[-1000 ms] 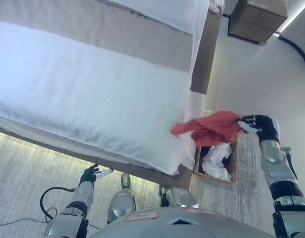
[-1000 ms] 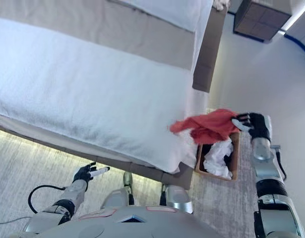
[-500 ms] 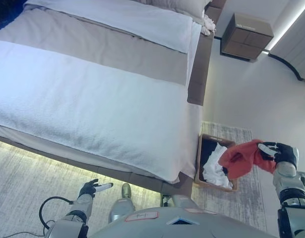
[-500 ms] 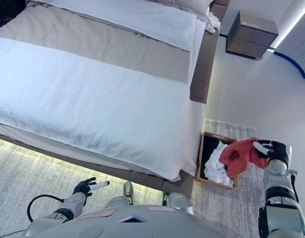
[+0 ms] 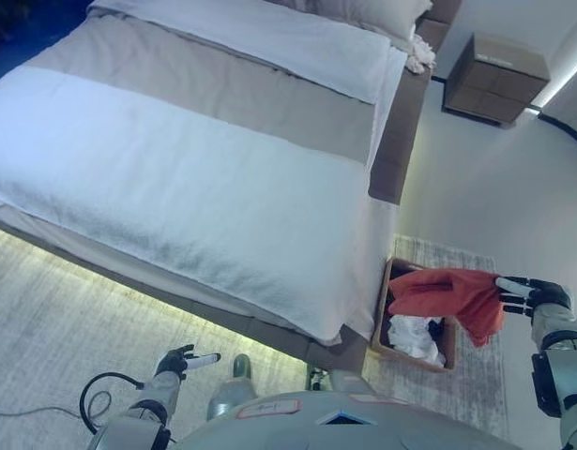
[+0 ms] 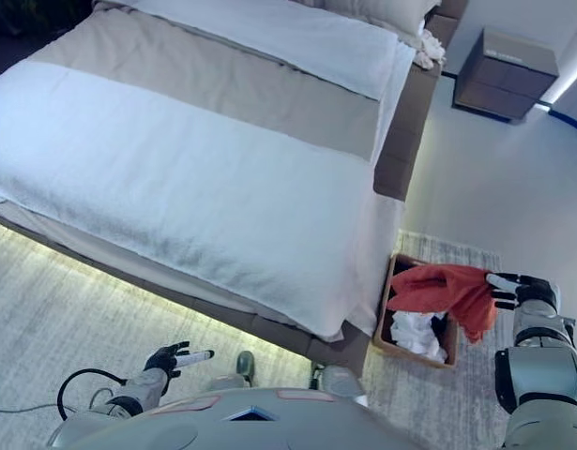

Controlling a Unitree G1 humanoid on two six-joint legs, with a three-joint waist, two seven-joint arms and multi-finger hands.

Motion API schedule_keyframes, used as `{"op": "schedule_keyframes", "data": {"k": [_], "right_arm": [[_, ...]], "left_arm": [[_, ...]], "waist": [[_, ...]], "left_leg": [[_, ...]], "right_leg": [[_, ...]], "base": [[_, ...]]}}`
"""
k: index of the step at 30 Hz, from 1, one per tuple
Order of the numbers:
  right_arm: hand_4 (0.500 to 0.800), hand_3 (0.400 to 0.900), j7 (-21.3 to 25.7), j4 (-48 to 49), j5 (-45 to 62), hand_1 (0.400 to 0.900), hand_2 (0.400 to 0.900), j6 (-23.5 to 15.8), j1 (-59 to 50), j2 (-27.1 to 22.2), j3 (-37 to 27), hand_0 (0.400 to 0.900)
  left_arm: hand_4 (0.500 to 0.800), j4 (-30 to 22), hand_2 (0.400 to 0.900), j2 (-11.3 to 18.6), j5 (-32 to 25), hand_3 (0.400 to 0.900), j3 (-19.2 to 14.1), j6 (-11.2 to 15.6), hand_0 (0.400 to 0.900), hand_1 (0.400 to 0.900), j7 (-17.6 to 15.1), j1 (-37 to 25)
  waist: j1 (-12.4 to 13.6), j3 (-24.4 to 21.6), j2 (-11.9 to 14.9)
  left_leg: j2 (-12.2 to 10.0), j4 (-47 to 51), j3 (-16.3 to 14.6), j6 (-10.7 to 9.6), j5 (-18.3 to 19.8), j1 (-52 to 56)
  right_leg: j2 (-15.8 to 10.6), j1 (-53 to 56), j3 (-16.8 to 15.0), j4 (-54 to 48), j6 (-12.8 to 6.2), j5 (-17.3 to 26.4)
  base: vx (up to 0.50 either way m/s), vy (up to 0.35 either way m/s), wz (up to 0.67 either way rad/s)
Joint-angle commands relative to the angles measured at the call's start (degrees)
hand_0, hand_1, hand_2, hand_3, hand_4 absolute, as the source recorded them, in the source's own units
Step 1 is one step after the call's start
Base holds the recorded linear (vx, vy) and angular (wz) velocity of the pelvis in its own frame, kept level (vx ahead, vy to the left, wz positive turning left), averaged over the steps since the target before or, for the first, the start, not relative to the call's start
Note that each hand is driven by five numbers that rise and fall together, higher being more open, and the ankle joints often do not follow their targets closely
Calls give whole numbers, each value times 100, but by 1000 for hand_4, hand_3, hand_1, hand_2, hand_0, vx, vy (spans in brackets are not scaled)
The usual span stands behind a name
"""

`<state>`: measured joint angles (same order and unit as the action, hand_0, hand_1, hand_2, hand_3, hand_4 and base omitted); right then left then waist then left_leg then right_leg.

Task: Put the clothes on the bed into the basket.

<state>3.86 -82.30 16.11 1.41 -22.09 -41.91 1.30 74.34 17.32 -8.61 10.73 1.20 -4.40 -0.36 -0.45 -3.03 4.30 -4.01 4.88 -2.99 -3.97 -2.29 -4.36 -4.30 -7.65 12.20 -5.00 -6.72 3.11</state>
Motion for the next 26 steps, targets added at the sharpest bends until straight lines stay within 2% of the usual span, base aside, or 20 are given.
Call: {"op": "schedule_keyframes", "data": {"k": [1, 17, 26], "right_arm": [[800, 900, 192, -281, 29, 900, 900, -179, -522, -515, 58, 900], [800, 900, 127, -186, -5, 900, 900, -169, -509, -330, 208, 900], [800, 900, 137, 476, -9, 900, 900, -314, -248, 11, 259, 900]], "left_arm": [[800, 112, 900, 131, 181, 900, -12, 157, 900, 900, -79, -262], [800, 225, 900, 76, 190, 900, -23, 146, 900, 900, -77, -258], [800, 229, 900, 16, 51, 900, -109, 173, 900, 900, -12, -243]], "waist": [[97, -68, 16], [61, -104, 32], [4, -91, 3]], "left_leg": [[16, 12, 96, -47, 126, 200], [34, 12, 116, -48, 130, 158], [33, 12, 92, -39, 129, 155]], "right_leg": [[-283, 718, -150, 131, -94, -70], [-287, 743, -132, 54, -87, -41], [-286, 728, -197, 42, -80, -39]], "base": [[11, -7, 6], [1, 0, 0], [-1, 4, -3]]}}
